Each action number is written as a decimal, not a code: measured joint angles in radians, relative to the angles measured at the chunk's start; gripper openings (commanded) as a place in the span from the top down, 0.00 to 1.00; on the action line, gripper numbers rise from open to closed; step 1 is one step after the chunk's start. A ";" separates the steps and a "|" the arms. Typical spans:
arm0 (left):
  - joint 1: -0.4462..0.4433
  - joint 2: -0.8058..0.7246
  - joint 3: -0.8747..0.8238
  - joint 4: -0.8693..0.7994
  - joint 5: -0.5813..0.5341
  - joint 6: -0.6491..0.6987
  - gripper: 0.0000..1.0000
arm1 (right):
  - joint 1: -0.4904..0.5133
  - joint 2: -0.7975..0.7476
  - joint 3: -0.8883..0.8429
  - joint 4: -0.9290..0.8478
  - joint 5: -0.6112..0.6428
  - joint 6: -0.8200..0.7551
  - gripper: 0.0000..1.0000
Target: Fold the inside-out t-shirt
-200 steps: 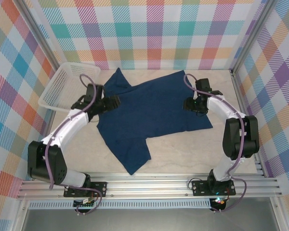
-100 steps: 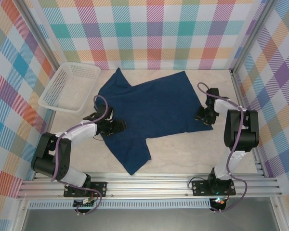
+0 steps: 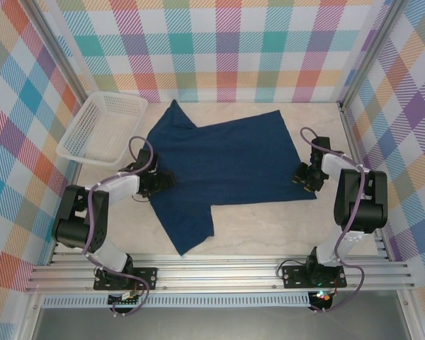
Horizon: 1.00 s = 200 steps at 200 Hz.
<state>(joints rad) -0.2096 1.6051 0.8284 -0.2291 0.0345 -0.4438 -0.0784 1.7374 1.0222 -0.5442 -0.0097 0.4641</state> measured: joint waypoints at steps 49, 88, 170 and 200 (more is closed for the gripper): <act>0.012 -0.018 0.038 -0.070 -0.094 0.027 0.16 | 0.007 -0.054 -0.066 0.029 0.008 0.000 0.53; -0.182 -0.307 -0.016 -0.111 -0.076 0.020 0.18 | 0.074 -0.173 -0.144 -0.004 0.009 0.000 0.50; -0.426 -0.392 -0.285 -0.192 0.116 -0.150 0.26 | 0.491 -0.274 -0.126 0.025 -0.217 -0.025 0.49; -0.407 -0.420 -0.307 -0.223 0.109 -0.175 0.34 | 0.589 -0.272 -0.126 0.046 -0.299 0.003 0.48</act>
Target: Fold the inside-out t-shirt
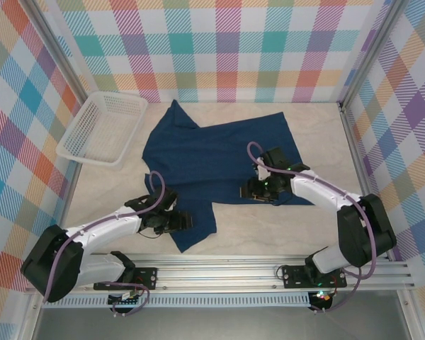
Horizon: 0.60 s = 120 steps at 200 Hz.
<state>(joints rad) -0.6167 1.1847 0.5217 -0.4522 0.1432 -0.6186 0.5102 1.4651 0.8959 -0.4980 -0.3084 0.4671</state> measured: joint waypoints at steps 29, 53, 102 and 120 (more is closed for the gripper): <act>0.046 -0.063 -0.031 -0.066 -0.048 -0.022 0.39 | 0.134 0.056 0.006 0.071 -0.063 0.046 0.47; 0.063 -0.083 -0.035 -0.100 -0.085 -0.030 0.40 | 0.235 0.171 0.055 0.121 -0.079 0.083 0.48; 0.066 -0.109 -0.037 -0.132 -0.111 -0.040 0.39 | 0.360 0.320 0.147 0.166 -0.061 0.132 0.55; 0.066 -0.164 -0.035 -0.151 -0.119 -0.042 0.36 | 0.377 0.328 0.146 0.165 -0.054 0.146 0.57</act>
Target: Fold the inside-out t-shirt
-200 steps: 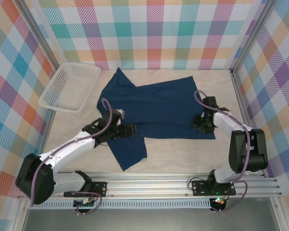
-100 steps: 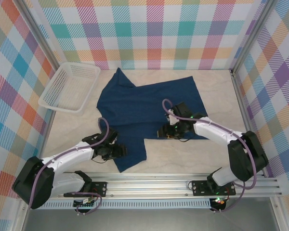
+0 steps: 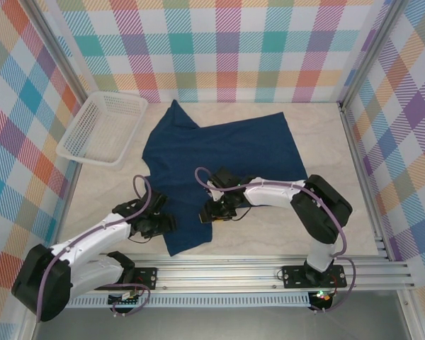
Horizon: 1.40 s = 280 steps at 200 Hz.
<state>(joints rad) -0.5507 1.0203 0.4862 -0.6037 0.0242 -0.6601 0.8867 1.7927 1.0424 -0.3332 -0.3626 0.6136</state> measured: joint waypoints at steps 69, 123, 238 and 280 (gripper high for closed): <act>0.014 -0.076 0.075 0.013 -0.035 0.006 0.32 | 0.091 0.038 -0.005 -0.005 -0.004 0.042 0.67; 0.208 0.107 0.172 0.151 -0.003 0.040 0.30 | 0.118 -0.007 -0.081 0.037 -0.076 0.077 0.66; 0.255 0.612 0.472 0.346 0.115 0.134 0.21 | -0.483 -0.142 0.010 -0.044 0.092 -0.123 0.50; 0.276 0.639 0.478 0.349 0.111 0.160 0.20 | -0.710 -0.024 0.107 -0.074 0.146 -0.174 0.50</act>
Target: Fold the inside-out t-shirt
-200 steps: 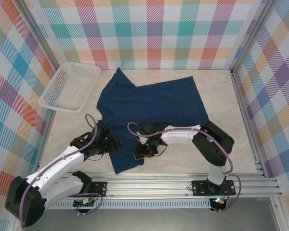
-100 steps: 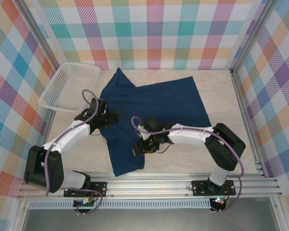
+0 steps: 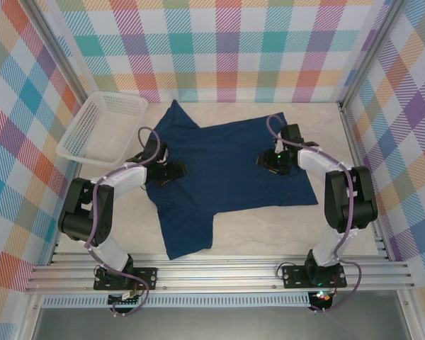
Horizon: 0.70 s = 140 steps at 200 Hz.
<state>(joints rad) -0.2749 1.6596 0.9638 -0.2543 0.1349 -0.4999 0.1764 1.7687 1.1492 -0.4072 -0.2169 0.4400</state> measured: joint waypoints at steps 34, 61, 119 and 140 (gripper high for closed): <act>0.040 -0.001 -0.072 0.023 -0.009 0.001 0.20 | -0.122 0.077 0.039 -0.034 0.003 -0.011 0.51; 0.062 -0.017 -0.098 0.053 -0.004 0.004 0.20 | -0.190 0.116 0.033 -0.056 0.003 -0.006 0.52; 0.071 0.000 -0.081 0.056 0.000 0.023 0.20 | -0.236 0.038 -0.085 -0.023 -0.011 0.024 0.53; 0.071 0.048 -0.024 0.045 0.006 0.031 0.19 | -0.245 0.003 -0.132 -0.010 -0.010 0.042 0.53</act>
<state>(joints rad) -0.2039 1.7073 0.9394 -0.2089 0.1406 -0.4694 -0.0685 1.7721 1.0168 -0.4171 -0.2268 0.4820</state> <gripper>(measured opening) 0.805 0.473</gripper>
